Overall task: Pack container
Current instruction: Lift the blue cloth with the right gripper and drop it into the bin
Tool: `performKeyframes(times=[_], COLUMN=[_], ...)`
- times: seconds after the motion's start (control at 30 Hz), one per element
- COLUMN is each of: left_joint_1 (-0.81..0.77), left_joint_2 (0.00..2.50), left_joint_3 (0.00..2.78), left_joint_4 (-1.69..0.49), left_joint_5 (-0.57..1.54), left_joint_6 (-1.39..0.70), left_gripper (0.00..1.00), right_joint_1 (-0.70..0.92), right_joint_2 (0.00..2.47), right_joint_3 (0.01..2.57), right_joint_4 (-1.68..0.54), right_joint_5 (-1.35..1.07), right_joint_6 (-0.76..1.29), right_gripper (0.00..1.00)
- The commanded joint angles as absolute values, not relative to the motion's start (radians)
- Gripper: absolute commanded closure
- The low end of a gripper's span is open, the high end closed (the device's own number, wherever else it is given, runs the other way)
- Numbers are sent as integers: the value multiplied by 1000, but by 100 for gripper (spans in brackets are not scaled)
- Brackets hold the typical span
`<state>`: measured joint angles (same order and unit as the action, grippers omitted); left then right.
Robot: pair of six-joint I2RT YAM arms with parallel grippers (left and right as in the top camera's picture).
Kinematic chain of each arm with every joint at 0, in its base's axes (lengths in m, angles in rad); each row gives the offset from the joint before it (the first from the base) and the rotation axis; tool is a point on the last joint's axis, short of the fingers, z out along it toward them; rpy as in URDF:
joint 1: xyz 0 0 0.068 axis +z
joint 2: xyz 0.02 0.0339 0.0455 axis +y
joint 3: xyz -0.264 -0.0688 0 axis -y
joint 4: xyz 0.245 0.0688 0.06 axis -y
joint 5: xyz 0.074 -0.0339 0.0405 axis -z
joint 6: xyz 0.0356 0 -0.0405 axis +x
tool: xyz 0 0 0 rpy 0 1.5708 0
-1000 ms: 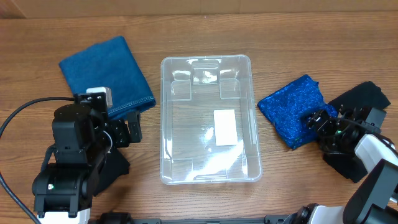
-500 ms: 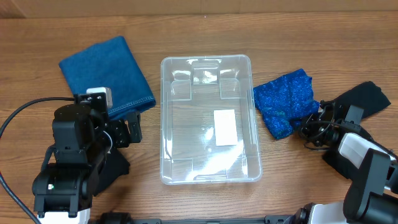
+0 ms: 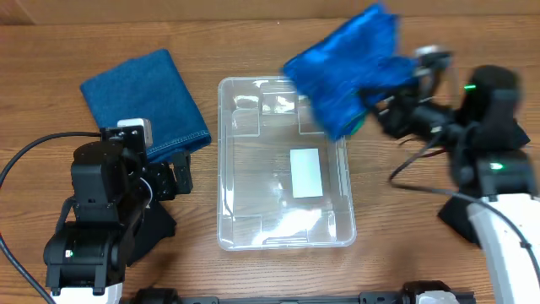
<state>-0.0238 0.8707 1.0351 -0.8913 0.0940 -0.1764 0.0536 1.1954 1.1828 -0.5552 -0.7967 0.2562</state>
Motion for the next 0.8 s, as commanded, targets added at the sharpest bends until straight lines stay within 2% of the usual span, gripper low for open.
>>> performKeyframes(times=[0.0,0.1,0.27,0.43,0.47,0.5,0.6,0.77], left_joint_1=[-16,-16,-16,-17,-16,-17,-16,-16], left_joint_2=[870,870,870,870,870,870,870,870], left_joint_3=[1061,1061,1061,1061,1061,1061,1061,1061], left_joint_4=[-886,-886,-887,-888,-889,-891,-907,-908], left_joint_5=[102,102,102,102,102,102,102,102], left_joint_6=[-154,-154,-154,-154,-154,-154,-154,-154], left_gripper=[0,0,0,0,0,0,0,0], right_joint_1=[284,444,464,463,463,463,463,495], right_joint_2=[1268,1434,1647,1664,1664,1664,1663,1661], right_joint_3=[1200,1203,1208,1245,1246,1246,1251,1434], right_joint_4=[-626,-633,-608,-633,-651,-685,-798,-983], right_joint_5=[-681,-590,-570,-364,-322,-271,-63,-8], right_joint_6=[125,47,-61,-162,-161,-160,-93,-97], right_gripper=[96,96,96,95,34,0,0,0])
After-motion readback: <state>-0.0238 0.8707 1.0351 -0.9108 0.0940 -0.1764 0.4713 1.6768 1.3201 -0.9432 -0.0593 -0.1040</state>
